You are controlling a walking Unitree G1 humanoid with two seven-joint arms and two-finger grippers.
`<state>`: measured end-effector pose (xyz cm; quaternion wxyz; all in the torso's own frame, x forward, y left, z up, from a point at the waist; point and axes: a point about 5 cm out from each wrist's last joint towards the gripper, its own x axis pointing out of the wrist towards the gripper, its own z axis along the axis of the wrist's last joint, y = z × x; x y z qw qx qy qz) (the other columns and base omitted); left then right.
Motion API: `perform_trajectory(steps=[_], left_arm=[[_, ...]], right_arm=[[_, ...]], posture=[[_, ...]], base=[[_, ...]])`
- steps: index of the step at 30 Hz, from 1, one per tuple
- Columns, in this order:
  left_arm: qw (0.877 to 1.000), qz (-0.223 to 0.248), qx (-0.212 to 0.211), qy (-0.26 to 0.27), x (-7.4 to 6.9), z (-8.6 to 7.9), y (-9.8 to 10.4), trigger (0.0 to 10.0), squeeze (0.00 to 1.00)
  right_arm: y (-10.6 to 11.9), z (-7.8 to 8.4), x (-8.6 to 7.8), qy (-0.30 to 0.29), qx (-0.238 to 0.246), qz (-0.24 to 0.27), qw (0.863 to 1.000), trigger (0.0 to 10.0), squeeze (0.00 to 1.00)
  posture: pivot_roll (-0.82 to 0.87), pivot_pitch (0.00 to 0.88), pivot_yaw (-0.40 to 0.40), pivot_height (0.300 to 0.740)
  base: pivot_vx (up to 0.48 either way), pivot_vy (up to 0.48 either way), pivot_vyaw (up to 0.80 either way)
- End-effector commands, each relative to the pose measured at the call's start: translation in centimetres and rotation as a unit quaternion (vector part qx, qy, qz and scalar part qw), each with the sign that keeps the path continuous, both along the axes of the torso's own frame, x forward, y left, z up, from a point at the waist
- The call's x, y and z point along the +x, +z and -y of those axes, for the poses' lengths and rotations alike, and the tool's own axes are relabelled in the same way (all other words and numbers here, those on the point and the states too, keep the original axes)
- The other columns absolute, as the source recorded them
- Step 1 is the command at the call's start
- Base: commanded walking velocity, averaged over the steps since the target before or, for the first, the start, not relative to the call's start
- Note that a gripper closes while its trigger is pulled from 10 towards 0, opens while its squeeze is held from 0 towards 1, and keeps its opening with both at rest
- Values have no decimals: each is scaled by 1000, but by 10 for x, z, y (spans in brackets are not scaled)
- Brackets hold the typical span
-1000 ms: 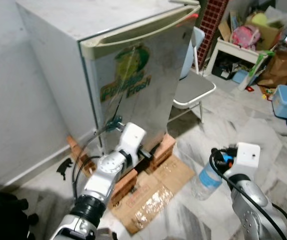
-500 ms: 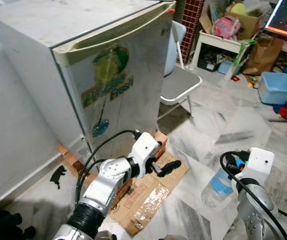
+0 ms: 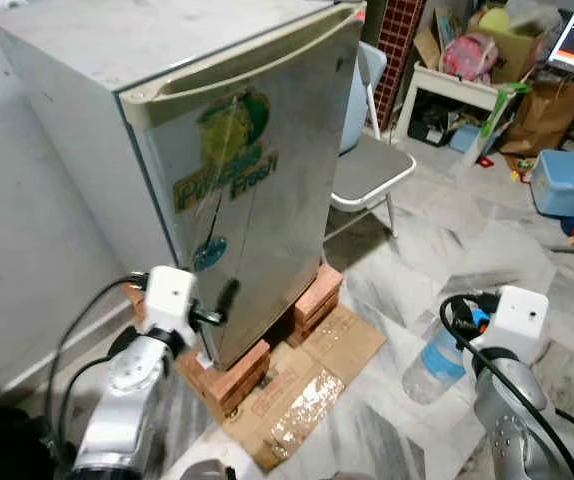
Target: Restocking fridge
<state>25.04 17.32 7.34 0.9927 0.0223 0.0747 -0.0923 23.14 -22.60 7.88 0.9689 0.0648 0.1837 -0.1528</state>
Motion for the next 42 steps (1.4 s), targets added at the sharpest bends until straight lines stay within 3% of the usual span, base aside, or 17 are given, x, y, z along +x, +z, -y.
perform_trajectory(steps=[1, 7, 11, 15, 17, 18, 23, 31, 42], left_arm=[[998, -4, 15, 60, -11, -24, -4, 10000, 0], [990, -32, 31, 134, -18, -53, -15, 10000, 0], [979, -37, 56, 190, -5, -75, -17, 10000, 0], [977, -30, 56, 202, 16, -83, -9, 10000, 0], [977, -36, 69, 198, 35, -78, -5, 10000, 0], [977, -36, 69, 198, 35, -78, -5, 10000, 0], [981, -50, 80, 171, 66, -58, -5, 10000, 0], [989, -53, 80, 110, 85, -24, -3, 10000, 0], [992, -31, 119, 30, 94, 16, -1, 10000, 0]], right_arm=[[4, 3, 3, 2, -6, 10, 1000, 10000, 0], [3, 3, 5, 10, -6, 2, 1000, 10000, 0], [3, 1, 6, 14, -1, 1, 1000, 10000, 0], [2, 0, 0, 16, 1, -6, 1000, 10000, 0], [1, 0, -3, 16, 3, -9, 1000, 10000, 0], [1, 0, -3, 16, 3, -9, 1000, 10000, 0], [3, 1, -4, 15, 3, -6, 1000, 10000, 0], [2, 2, -4, 11, 1, -8, 1000, 10000, 0], [2, -2, -3, 11, 4, -7, 1000, 10000, 0]], posture=[[-4, 0, -22, 740], [3, 0, -36, 740], [-4, 0, -40, 740], [-21, 0, -40, 740], [-32, 0, -38, 740], [-32, 0, -38, 740], [-59, 0, -29, 740], [-57, 0, -24, 740], [-48, 0, -25, 740]], base=[[0, 0, 0], [0, 0, 0], [0, 0, 0], [0, 0, 0], [0, 0, 0], [0, 0, 0], [0, 0, 0], [0, 0, 0], [0, 0, 0]])
